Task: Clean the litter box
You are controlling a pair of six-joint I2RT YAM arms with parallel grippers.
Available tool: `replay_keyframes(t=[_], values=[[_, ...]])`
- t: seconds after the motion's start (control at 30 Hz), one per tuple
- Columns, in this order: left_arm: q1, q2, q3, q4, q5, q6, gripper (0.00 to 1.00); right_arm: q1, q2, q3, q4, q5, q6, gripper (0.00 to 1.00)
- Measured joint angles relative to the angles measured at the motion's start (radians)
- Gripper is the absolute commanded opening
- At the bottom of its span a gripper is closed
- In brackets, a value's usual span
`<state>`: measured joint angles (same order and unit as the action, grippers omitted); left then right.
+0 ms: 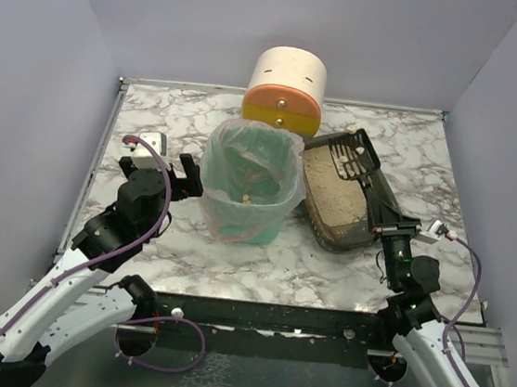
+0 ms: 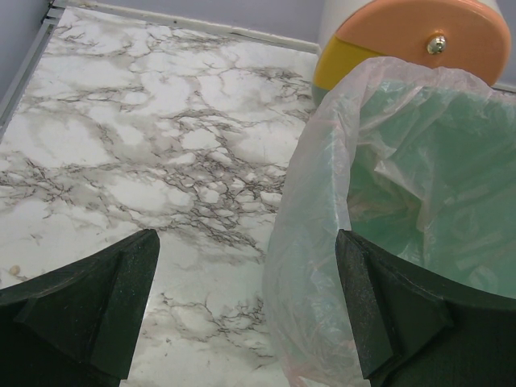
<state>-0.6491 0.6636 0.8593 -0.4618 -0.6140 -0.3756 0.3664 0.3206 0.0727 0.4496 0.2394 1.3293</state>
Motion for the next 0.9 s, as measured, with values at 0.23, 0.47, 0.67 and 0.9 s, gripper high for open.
replay_keyframes(t=[0.23, 0.47, 0.67, 0.9], values=[[0.000, -0.022, 0.000, 0.000, -0.002, 0.000, 0.99, 0.000, 0.069, 0.219, -0.064, -0.084, -0.134, 0.00], [0.000, -0.041, 0.000, 0.000, -0.004, 0.000, 0.99, 0.000, 0.283, 0.485, -0.164, -0.294, -0.271, 0.01], [0.000, -0.068, 0.000, 0.000, -0.009, -0.001, 0.99, 0.000, 0.482, 0.709, -0.342, -0.480, -0.415, 0.01], [0.000, -0.087, 0.008, -0.002, -0.011, -0.005, 0.99, 0.015, 0.669, 1.007, -0.687, -0.611, -0.676, 0.01]])
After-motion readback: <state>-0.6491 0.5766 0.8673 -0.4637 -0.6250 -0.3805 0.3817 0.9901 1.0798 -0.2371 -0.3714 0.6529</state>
